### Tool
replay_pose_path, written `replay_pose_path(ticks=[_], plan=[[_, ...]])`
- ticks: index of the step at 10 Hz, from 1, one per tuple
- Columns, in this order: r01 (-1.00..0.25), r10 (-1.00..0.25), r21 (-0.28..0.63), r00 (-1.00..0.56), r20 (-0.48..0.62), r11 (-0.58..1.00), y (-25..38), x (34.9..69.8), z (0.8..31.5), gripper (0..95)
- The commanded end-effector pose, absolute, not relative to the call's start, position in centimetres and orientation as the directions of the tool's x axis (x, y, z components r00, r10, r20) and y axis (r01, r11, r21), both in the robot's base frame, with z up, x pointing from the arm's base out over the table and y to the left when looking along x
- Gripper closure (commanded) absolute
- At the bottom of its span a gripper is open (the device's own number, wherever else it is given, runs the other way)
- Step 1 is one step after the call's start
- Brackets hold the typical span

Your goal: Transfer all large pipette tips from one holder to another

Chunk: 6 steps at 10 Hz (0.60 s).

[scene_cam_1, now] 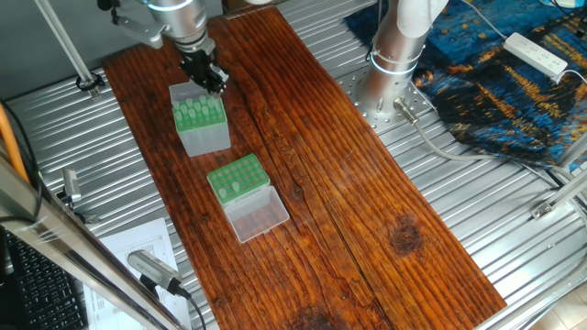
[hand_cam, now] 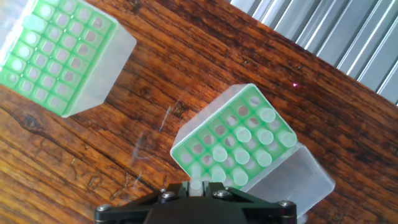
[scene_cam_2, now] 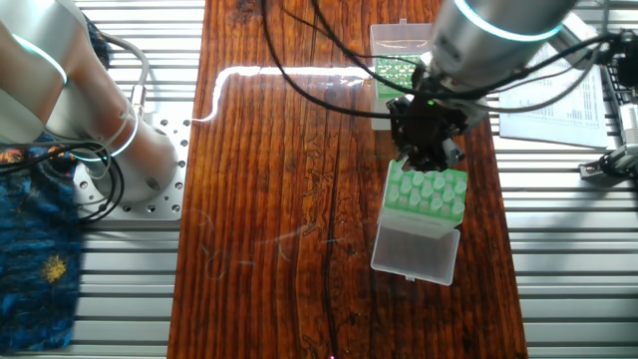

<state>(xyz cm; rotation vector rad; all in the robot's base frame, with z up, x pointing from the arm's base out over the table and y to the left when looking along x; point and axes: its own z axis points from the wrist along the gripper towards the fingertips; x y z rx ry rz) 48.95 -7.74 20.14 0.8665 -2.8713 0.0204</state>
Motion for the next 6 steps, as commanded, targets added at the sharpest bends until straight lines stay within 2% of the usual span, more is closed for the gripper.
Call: replay_pose_path(ticks=[1,6], plan=[[-0.568,-0.567,0.042,-0.808,0.161,0.822,-7.75,48.73,20.18,95.0],[-0.595,-0.592,0.047,-0.782,0.193,0.802,-7.51,48.44,20.69,95.0]])
